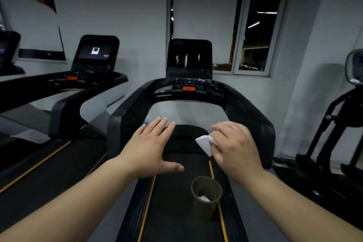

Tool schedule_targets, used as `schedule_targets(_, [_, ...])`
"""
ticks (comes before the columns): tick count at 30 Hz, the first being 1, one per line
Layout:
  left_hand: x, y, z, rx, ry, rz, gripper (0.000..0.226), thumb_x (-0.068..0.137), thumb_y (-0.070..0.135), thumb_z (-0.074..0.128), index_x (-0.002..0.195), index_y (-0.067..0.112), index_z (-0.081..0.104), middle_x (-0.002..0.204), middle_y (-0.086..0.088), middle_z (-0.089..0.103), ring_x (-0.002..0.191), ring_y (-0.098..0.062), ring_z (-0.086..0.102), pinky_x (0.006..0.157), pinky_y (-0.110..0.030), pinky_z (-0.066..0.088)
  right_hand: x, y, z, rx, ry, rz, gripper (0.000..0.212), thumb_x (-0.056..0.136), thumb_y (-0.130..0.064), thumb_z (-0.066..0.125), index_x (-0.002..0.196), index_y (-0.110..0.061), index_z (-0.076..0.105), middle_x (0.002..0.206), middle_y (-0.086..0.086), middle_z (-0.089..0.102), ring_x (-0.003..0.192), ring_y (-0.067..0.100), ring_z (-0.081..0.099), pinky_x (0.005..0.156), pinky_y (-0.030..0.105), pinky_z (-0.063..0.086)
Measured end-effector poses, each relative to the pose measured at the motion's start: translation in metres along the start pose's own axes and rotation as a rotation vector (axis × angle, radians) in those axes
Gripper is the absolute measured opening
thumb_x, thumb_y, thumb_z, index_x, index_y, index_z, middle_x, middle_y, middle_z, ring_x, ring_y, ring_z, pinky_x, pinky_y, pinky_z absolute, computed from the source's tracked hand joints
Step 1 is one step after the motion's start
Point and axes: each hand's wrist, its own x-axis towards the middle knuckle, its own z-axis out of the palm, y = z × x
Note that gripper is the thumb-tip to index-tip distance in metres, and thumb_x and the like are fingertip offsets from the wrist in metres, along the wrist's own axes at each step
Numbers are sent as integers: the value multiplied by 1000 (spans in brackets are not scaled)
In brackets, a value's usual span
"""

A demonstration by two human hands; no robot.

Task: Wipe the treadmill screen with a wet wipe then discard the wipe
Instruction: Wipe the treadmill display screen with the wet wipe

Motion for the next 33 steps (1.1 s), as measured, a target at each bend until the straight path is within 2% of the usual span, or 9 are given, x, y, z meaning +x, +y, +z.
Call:
schedule_targets(8, [85, -44, 0, 30, 22, -34, 125, 71, 96, 42, 161, 27, -12, 171, 2, -14, 154, -14, -20, 128, -45, -2, 52, 41, 56, -41, 27, -11, 11, 80, -11, 78, 86, -15, 70, 102, 1, 70, 103, 24, 65, 93, 40, 49])
schedule_targets(16, [248, -91, 3, 77, 1, -35, 129, 68, 97, 43, 161, 27, -12, 171, 1, -14, 155, -16, -19, 127, -47, -1, 147, 137, 157, -2, -21, 3, 7, 83, -15, 72, 90, -15, 70, 106, 2, 70, 106, 25, 64, 97, 42, 47])
schedule_targets(20, [330, -116, -26, 71, -33, -82, 129, 69, 96, 45, 161, 26, -12, 170, 1, -15, 154, -16, -20, 127, -48, 0, 225, 188, 191, 44, -66, 5, 11, 82, -17, 74, 93, -17, 73, 108, 1, 70, 109, 24, 64, 100, 41, 45])
schedule_targets(24, [399, -132, -63, 52, -55, -77, 129, 70, 94, 48, 162, 24, -10, 171, 1, -14, 155, -16, -19, 127, -49, 1, 294, 223, 209, 94, -85, 41, 15, 84, -21, 64, 93, -16, 74, 109, 0, 72, 111, 23, 64, 100, 42, 47])
schedule_targets(29, [467, -156, -97, 37, -85, -71, 130, 69, 95, 48, 162, 24, -10, 171, 2, -14, 154, -15, -20, 127, -49, 0, 364, 247, 220, 119, -107, 40, 18, 76, -10, 79, 93, -15, 75, 105, -2, 72, 108, 23, 65, 96, 42, 51])
schedule_targets(33, [509, -183, -108, 19, -65, -60, 131, 68, 94, 51, 162, 25, -6, 171, 2, -10, 155, -14, -18, 127, -49, 1, 413, 263, 247, 127, -104, 40, 23, 72, -5, 80, 93, -12, 74, 99, -2, 72, 104, 25, 66, 91, 41, 51])
